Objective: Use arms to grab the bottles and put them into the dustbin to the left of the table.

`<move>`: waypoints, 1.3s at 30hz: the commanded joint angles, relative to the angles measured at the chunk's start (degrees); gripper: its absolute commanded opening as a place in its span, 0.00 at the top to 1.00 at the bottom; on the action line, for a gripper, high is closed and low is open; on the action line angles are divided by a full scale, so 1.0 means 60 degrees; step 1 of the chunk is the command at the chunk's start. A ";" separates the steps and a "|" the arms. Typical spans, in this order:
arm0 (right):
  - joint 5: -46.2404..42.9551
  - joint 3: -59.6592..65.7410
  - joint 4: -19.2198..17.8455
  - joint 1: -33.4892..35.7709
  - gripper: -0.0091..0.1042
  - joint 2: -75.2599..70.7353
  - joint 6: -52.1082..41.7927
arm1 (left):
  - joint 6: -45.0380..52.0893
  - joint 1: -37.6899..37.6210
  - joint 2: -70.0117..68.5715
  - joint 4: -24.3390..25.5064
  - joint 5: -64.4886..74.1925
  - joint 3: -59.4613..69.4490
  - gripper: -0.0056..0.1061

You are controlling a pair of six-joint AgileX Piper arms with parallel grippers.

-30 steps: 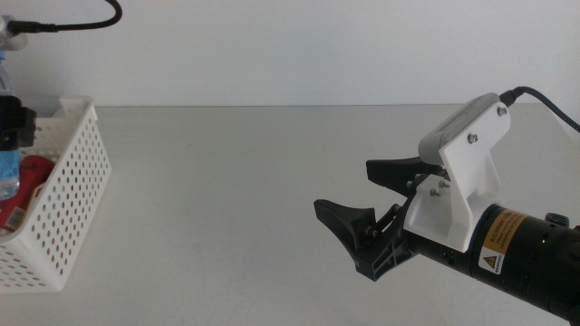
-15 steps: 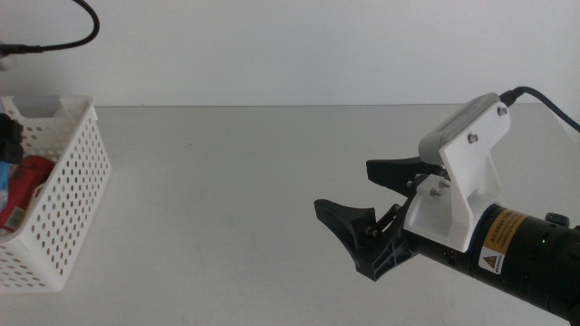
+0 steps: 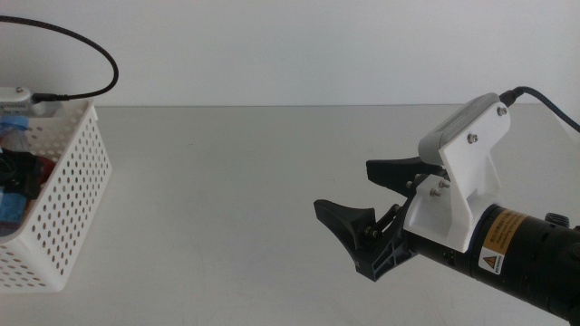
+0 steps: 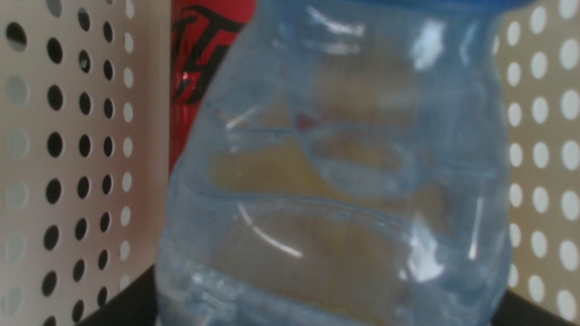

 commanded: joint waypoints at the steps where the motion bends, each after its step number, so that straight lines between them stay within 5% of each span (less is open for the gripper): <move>1: -0.0649 -0.0221 -0.0031 -0.0038 0.30 -0.0264 -0.0122 | -0.0064 0.0009 -0.0349 -0.0263 -0.0514 -0.0339 0.60; 7: -0.0649 -0.0221 -0.0031 -0.0038 0.30 -0.0264 -0.0122 | -0.0056 -0.0007 -0.0383 -0.0263 -0.0789 -0.0339 0.11; 31: -0.0649 -0.0214 -0.0052 -0.0038 0.30 -0.0264 -0.0122 | -0.0273 -0.0924 -0.3243 -0.1032 -0.0615 -0.0583 0.11; 36: -0.0649 -0.0214 -0.0052 -0.0038 0.30 -0.0264 -0.0122 | -0.0288 -0.1590 -0.4008 -0.0931 -0.0124 -0.0583 0.11; 39: -0.0649 -0.0214 -0.0052 -0.0038 0.30 -0.0264 -0.0122 | -0.0936 -0.2315 -0.4435 -0.0111 -0.0351 -0.0448 0.11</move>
